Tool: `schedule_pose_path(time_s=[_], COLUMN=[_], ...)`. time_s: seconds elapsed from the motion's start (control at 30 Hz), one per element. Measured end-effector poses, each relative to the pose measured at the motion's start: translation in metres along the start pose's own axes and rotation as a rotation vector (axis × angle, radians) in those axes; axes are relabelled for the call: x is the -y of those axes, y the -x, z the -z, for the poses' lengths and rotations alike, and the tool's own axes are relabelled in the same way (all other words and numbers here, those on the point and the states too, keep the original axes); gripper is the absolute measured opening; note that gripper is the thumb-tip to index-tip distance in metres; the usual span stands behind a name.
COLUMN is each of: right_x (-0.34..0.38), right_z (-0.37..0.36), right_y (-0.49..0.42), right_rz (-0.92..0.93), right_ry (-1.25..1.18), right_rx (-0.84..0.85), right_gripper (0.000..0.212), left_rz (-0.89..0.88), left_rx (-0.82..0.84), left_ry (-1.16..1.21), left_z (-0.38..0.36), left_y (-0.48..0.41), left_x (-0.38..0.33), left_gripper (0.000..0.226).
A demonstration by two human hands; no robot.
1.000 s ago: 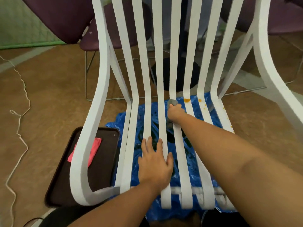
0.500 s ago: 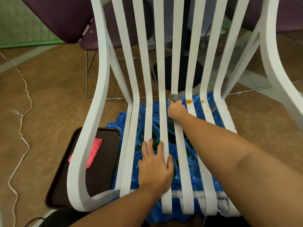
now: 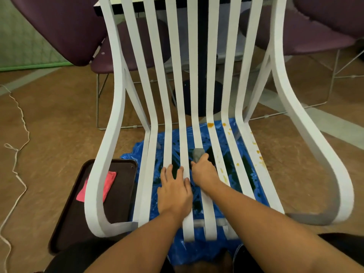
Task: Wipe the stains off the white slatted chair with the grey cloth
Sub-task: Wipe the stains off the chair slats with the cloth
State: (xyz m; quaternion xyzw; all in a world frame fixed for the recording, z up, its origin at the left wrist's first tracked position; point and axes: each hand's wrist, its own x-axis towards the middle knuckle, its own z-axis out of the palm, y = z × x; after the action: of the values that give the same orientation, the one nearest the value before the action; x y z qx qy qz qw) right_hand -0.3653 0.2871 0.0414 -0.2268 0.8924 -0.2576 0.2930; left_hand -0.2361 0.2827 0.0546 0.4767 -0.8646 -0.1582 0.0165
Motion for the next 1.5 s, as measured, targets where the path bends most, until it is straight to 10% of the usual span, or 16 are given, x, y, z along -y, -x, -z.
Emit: schedule_pose_path(time_s=[0.6, 0.93, 1.5], right_x=[-0.031, -0.004, -0.074], right_z=[-0.011, 0.048, 0.046], right_y=[0.076, 0.118, 0.122], right_rz=[0.157, 0.182, -0.141], right_ry=[0.101, -0.497, -0.024], right_rx=[-0.26, -0.189, 0.028], right_gripper=[0.061, 0.029, 0.054], left_rz=[-0.013, -0.023, -0.052], left_rx=[-0.016, -0.026, -0.04], left_ry=[0.026, 0.053, 0.04], left_z=[0.001, 0.001, -0.001], left_y=[0.003, 0.003, 0.003], left_x=[0.0, 0.002, 0.003], left_gripper=[0.046, 0.044, 0.045])
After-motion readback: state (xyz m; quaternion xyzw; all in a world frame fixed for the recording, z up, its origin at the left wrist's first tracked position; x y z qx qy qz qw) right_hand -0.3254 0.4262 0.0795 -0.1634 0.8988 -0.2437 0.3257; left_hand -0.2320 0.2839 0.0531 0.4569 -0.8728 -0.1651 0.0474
